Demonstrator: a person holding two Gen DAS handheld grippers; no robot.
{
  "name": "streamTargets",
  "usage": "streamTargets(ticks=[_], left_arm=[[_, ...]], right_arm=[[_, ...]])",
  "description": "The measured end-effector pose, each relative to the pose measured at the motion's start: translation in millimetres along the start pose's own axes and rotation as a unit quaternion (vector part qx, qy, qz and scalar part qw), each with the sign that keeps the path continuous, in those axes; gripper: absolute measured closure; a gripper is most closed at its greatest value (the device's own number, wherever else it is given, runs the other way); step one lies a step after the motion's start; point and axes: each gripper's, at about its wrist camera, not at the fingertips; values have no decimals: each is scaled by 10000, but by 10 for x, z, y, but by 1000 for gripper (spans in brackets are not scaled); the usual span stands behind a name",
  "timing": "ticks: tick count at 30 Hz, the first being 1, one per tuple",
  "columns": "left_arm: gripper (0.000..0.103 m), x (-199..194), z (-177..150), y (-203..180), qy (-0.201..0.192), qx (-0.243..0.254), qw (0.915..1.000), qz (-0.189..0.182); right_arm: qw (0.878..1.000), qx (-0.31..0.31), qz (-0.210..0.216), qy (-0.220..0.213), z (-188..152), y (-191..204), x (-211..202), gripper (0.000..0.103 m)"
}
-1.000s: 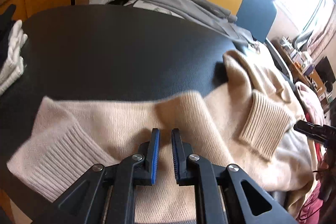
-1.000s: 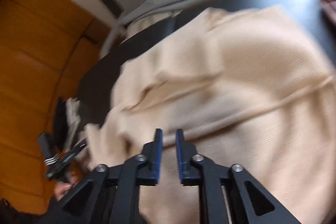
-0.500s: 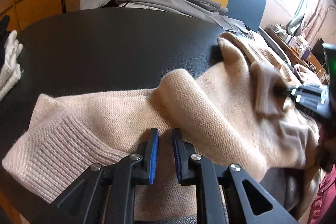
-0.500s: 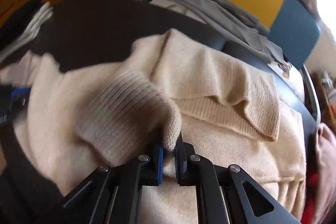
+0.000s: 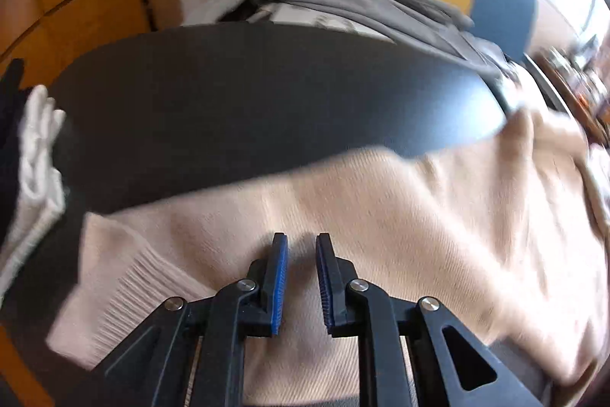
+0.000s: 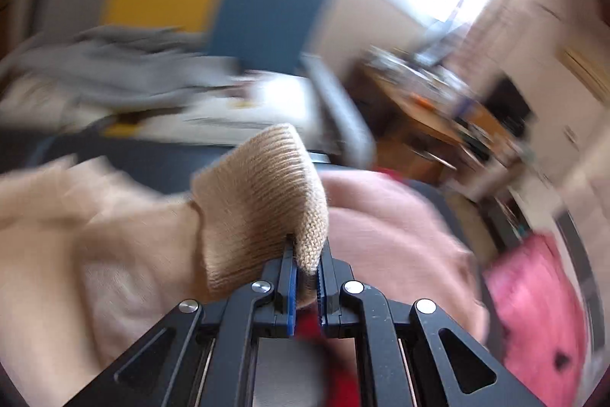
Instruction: Fold clothes
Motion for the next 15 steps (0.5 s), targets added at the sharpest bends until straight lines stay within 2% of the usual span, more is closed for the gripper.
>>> streamTargets(ticks=[2, 4, 5, 6, 7, 8, 9, 11, 13, 15], left_arm=[[90, -148, 119, -116, -122, -167, 9984, -523], [88, -237, 217, -394, -117, -41, 9928, -1188], [88, -255, 256, -551, -96, 70, 9890, -1477], [88, -241, 294, -767, -78, 262, 9849, -1712], [87, -201, 303, -950, -42, 437, 9827, -1797], [87, -155, 308, -1135, 7, 605, 9803, -1882], [87, -78, 292, -1323, 126, 745, 9776, -1966], [87, 77, 229, -1657, 425, 965, 9716, -2119], [87, 176, 134, -1889, 654, 1131, 9682, -2134], [88, 183, 3, -1940, 753, 1145, 9674, -2129]], right_arm=[[9978, 442, -486, 128, 55, -425, 171, 95], [9909, 946, -927, 251, 110, -815, 323, 94], [9865, 1206, -1060, 304, 129, -984, 389, 88], [9836, 1465, -999, 324, 125, -1107, 446, 83], [9810, 1741, -796, 315, 125, -1198, 512, 64], [9778, 1989, -597, 269, 112, -1278, 539, 39], [9759, 2136, -430, 119, 65, -1311, 467, 32], [9755, 2173, -176, -289, -51, -1260, 219, 30], [9804, 1883, 170, -557, -127, -1076, 2, 30], [9824, 1452, 877, -780, -296, -749, -278, 30]])
Point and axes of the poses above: each gripper's, at about its wrist camera, not at the fingertips, and x roughly the way its jaws point, y to its left, z to its top, and after that the axes turned 6 degrees about -x, right-handed
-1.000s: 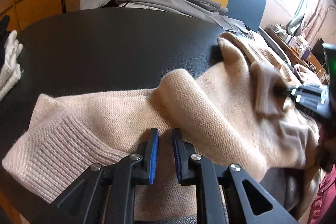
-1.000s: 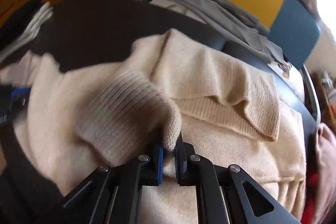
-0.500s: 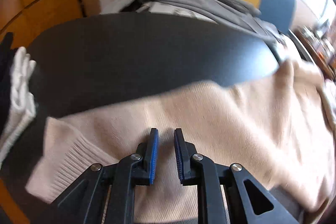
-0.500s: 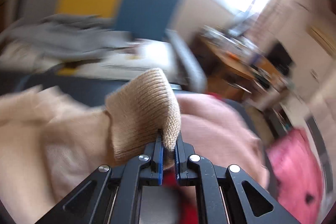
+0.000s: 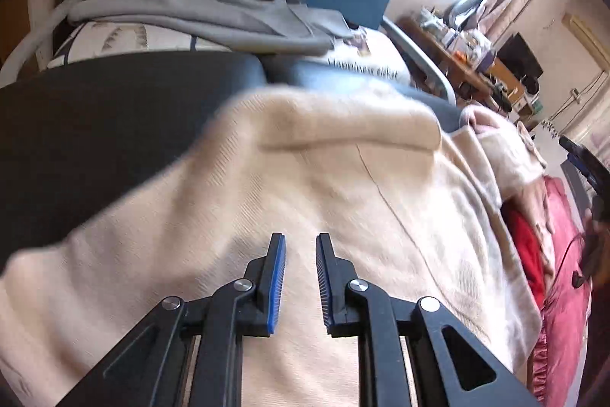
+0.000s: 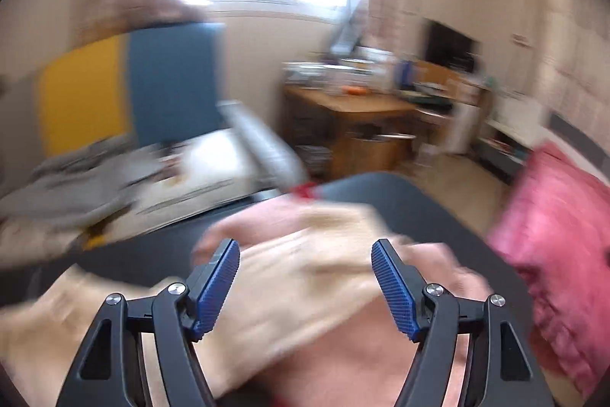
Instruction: Fold clothes
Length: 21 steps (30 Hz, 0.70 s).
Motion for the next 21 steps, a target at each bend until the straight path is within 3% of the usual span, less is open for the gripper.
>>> streamTargets(ticks=[3, 6, 8, 11, 12, 13, 15, 18, 19, 21], left_arm=[[88, -34, -263, 57, 85, -96, 9999, 103], [88, -82, -436, 216, -23, -23, 9999, 99], [90, -49, -371, 262, 31, 83, 9997, 222], [90, 118, -106, 229, -131, 376, 9972, 635], [90, 157, 12, 244, -78, 296, 9970, 715], [90, 180, 122, 264, -30, 194, 9967, 789], [90, 52, 250, 361, -6, -219, 9963, 834], [88, -426, 135, 458, -440, -476, 9977, 210], [87, -543, 50, 509, -477, -514, 9975, 105], [86, -761, -186, 635, -492, -646, 9967, -57]], right_arm=[[9893, -855, 1102, 418, -520, 572, -230, 29], [9669, -1282, 1937, 1057, -1090, 1009, -360, 29], [9501, -1472, 2341, 1445, -1425, 1256, -420, 29], [9352, -1932, 2269, 1913, -1794, 1645, -333, 29], [9354, -2011, 2093, 2020, -1870, 1730, -235, 26], [9446, -1887, 1928, 1868, -1877, 1775, -187, 8], [9538, -1484, 1834, 1862, -1828, 1794, -76, 0], [9579, -956, 1870, 1956, -1723, 1782, -22, 9], [9582, -896, 1924, 1919, -1698, 1791, -81, 16], [9557, -1113, 2101, 1735, -1682, 1866, -323, 18]])
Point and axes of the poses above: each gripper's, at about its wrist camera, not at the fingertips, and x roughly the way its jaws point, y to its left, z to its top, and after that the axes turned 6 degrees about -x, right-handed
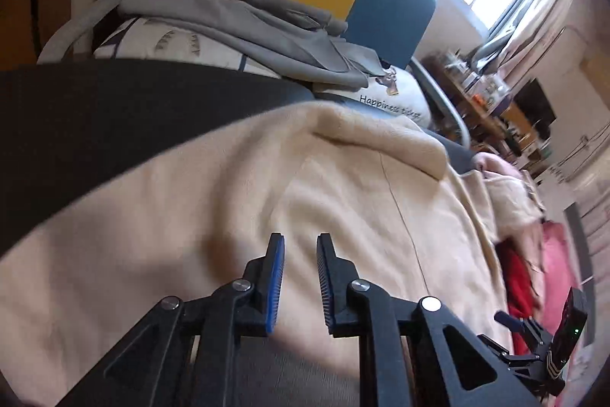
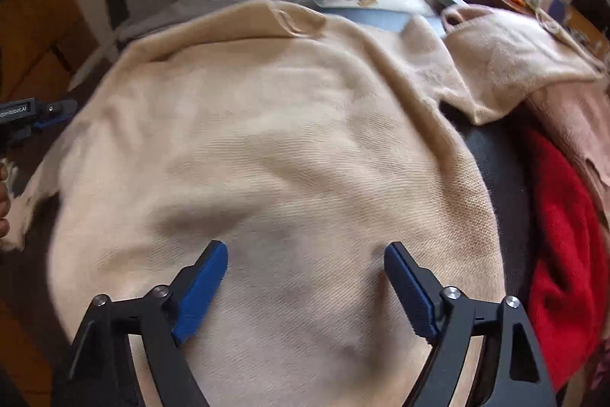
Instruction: Fold clothes
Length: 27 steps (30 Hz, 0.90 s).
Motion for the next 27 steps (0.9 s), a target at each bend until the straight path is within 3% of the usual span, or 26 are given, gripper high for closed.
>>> streamTargets(ticks=[5, 9, 14, 17, 18, 19, 20, 21, 22, 24, 27], left_arm=[[86, -295, -540, 411, 198, -560, 9975, -383], [86, -441, -1016, 552, 341, -776, 9946, -605], [86, -491, -1378, 495, 558, -722, 9927, -791], [85, -499, -1508, 466, 692, -677, 9910, -921], [85, -491, -1536, 451, 752, -652, 9903, -969], [85, -474, -1547, 439, 778, -648, 9897, -1016], [85, -452, -1560, 423, 819, -645, 9888, -1071], [85, -406, -1582, 389, 943, -644, 9866, -1162], [85, -365, -1601, 353, 1056, -633, 9846, -1244], [85, -319, -1614, 260, 1158, -510, 9833, -1305], [85, -265, -1630, 87, 1270, -288, 9814, -1411]], right_arm=[[9936, -1001, 444, -283, -357, 819, -569, 17], [9864, -1618, 132, -240, -820, 1497, -711, 12], [9774, -2034, -556, 180, -939, 1552, -297, 11], [9839, -1746, -375, 115, -925, 1450, -296, 12], [9862, -1622, -304, 144, -905, 1404, -293, 17], [9880, -1513, -262, 160, -875, 1356, -299, 30], [9892, -1432, -272, 149, -827, 1304, -320, 53], [9908, -1314, -276, 147, -777, 1242, -341, 69], [9943, -1046, -149, 171, -708, 1130, -361, 80], [9985, -393, 337, 149, -568, 857, -427, 80], [9957, 509, 753, -179, -361, 396, -616, 80]])
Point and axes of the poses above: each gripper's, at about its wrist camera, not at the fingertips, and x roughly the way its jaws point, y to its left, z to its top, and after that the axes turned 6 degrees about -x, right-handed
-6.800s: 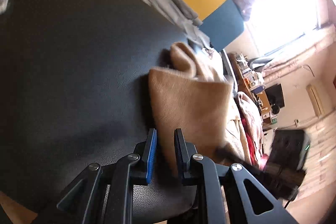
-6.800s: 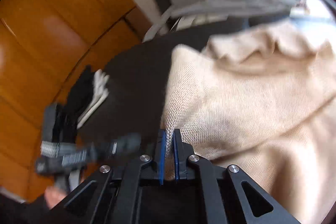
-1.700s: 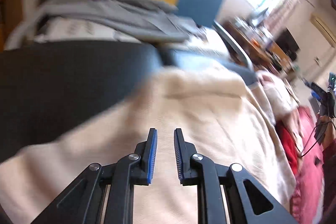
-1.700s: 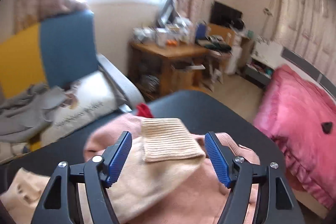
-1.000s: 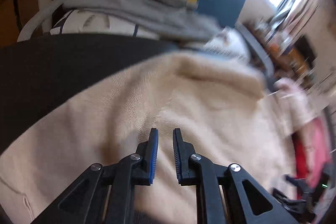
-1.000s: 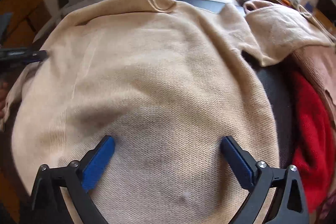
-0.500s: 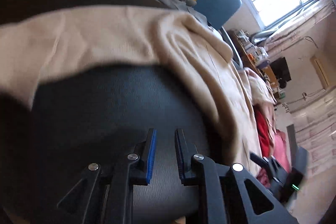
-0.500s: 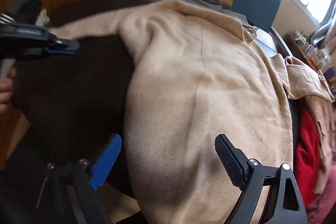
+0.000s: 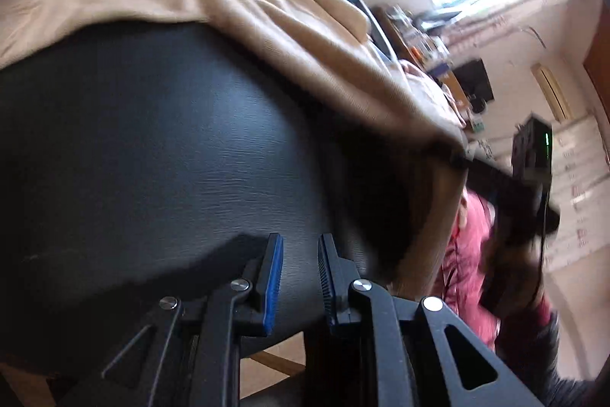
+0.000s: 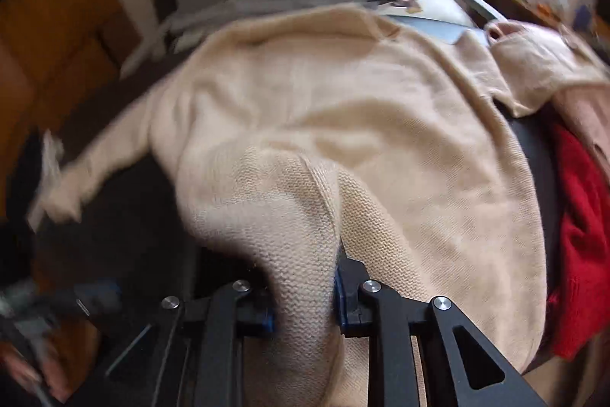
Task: Fold clothes
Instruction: 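Grasp the beige sweater body with the right tool while the left tool grips its side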
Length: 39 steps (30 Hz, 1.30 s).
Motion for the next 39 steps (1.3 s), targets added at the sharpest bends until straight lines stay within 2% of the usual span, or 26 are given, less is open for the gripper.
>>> streamTargets(ticks=[3, 6, 7, 10, 11, 12, 14, 19, 21, 25, 30, 36, 39], left_arm=[[85, 136, 63, -157, 186, 147, 9996, -133], [85, 296, 157, -281, 416, 143, 9985, -316], [85, 366, 198, -318, 472, 140, 9983, -325], [85, 571, 330, -397, 609, 37, 9975, -361], [85, 647, 374, -419, 663, -36, 9970, -388], [85, 727, 422, -449, 711, -134, 9961, -495], [85, 896, 503, -530, 782, -274, 9942, -688], [84, 1335, 774, -837, 858, -467, 9874, -1248], [84, 1475, 842, -988, 825, -445, 9864, -1347], [84, 1694, 957, -1260, 723, -396, 9861, -1440], [84, 1890, 1052, -1316, 705, -485, 9907, -1057], [85, 1968, 1024, -1338, 606, -526, 9923, -945], [85, 2057, 1043, -1392, 679, -553, 9942, -618]], right_arm=[[9956, 844, 296, -287, 214, -469, -126, 80], [9833, 1665, 718, -162, 297, -976, 74, 80], [9773, 1927, 874, -79, 271, -1120, 169, 80], [9496, 2733, 1530, 119, 78, -1466, 425, 77], [9441, 2874, 1617, 59, 37, -1555, 453, 77], [9436, 2849, 1687, 11, 29, -1591, 470, 77], [9389, 2814, 1980, -35, 20, -1659, 524, 72], [9019, 3128, 2980, -45, -174, -1871, 625, 69], [8895, 3215, 3247, -87, -249, -1927, 652, 69], [8882, 3063, 3422, -138, -290, -1938, 653, 69], [8873, 2934, 3553, -192, -322, -1945, 655, 70], [8884, 2848, 3593, -248, -446, -1988, 576, 71], [8907, 2829, 3550, -226, -461, -2017, 554, 69]])
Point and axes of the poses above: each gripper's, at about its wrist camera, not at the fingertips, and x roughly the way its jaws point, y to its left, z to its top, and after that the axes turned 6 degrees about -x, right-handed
